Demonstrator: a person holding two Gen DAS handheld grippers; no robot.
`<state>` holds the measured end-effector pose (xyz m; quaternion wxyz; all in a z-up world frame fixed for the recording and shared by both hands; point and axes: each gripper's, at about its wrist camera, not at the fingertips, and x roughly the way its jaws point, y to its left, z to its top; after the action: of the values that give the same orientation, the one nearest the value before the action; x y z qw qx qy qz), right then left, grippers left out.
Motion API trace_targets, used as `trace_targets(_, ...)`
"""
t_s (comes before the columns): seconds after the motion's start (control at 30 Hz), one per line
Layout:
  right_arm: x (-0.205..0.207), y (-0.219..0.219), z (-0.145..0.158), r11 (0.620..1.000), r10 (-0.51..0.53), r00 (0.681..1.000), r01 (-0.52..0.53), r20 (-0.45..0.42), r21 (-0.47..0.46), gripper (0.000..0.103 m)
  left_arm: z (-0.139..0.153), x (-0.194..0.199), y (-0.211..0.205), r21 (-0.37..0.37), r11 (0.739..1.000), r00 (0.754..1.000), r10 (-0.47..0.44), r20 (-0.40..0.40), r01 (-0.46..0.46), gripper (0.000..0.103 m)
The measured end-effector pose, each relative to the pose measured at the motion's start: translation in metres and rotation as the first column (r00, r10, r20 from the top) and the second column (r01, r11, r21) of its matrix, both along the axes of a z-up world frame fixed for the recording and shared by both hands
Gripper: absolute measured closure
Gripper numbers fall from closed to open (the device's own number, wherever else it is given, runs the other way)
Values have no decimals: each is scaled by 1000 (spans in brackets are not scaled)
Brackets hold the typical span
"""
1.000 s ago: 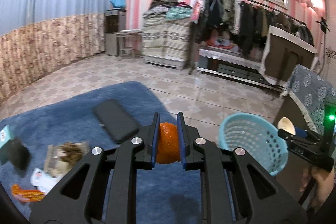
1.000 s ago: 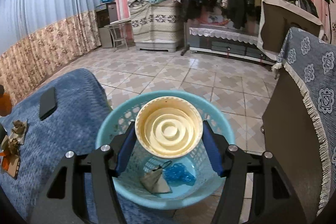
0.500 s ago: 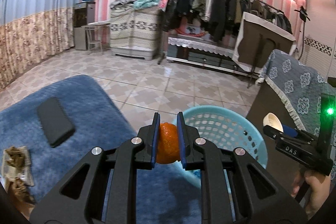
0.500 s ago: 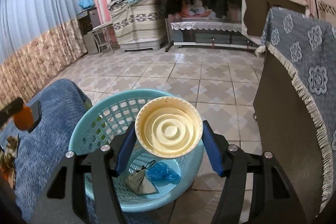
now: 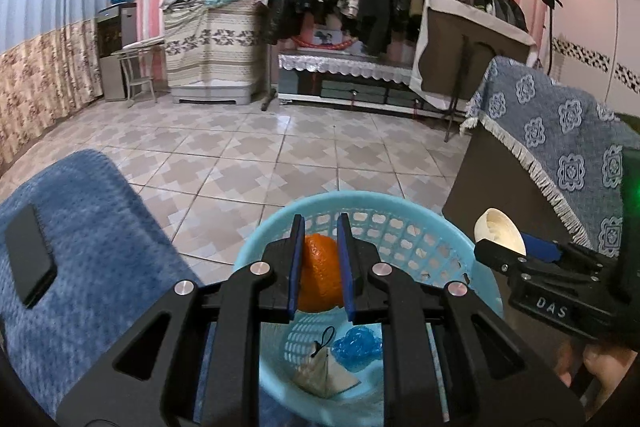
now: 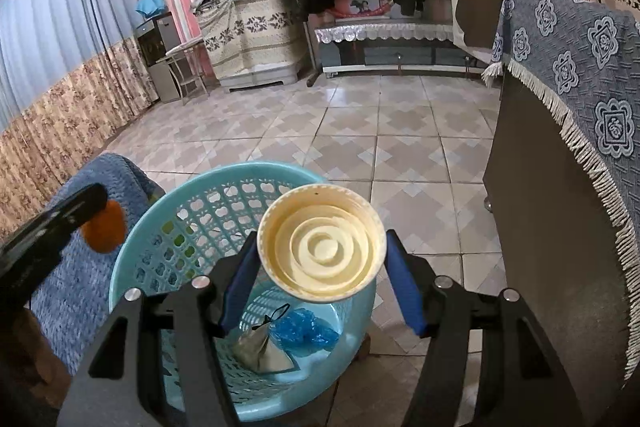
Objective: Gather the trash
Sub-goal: 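Carry the orange and lid over the basket and release both inside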
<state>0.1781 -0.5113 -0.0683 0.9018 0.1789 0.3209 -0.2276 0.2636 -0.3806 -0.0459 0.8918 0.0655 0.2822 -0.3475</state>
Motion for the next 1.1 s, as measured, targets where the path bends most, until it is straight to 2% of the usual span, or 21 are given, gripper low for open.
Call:
trace_targets(0.27,11,16,-1,999,33,999,-34,-29,-33,42,-19,17,-14,53,999,1000,-2,-17,3,87)
trace_targets(0.33,11,17,-1,999,34,999,-34,-29,-33,42,-22,19,-14,60,998,1000,-4,-20,5,83)
trace_targets(0.37,11,17,-1,999,34,999,-35,-30,-34,42,-22,20,-13,67,998,1000,-3,-13,3,77)
trace_targets(0.4,13,19,-1,999,38,999,-40,-34,-36,42,-22,21,-12,74,997,1000,3,-11,-2,60)
trace_targets(0.43,13,21,-1,998,42,998,-43,-37,-38,42,-21,22,-10,71,997,1000,12,-7,-12,50)
trace_targets(0.57,19,29,-1,998,50,997,-53,-50,-44,42,-11,27,8,62,997,999,47,17,-48,34)
trace_targets(0.63,21,31,-1,998,52,997,-55,-51,-42,42,-5,27,19,57,995,996,78,46,-81,23)
trace_targets(0.7,26,36,-2,997,58,997,-60,-52,-42,42,2,29,35,48,991,991,122,62,-125,17)
trace_targets(0.9,36,49,-4,996,74,995,-77,-64,-49,42,16,36,72,41,971,969,230,91,-235,7)
trace_targets(1.1,42,58,-6,995,87,994,-90,-71,-45,42,21,37,93,31,958,956,280,88,-284,7)
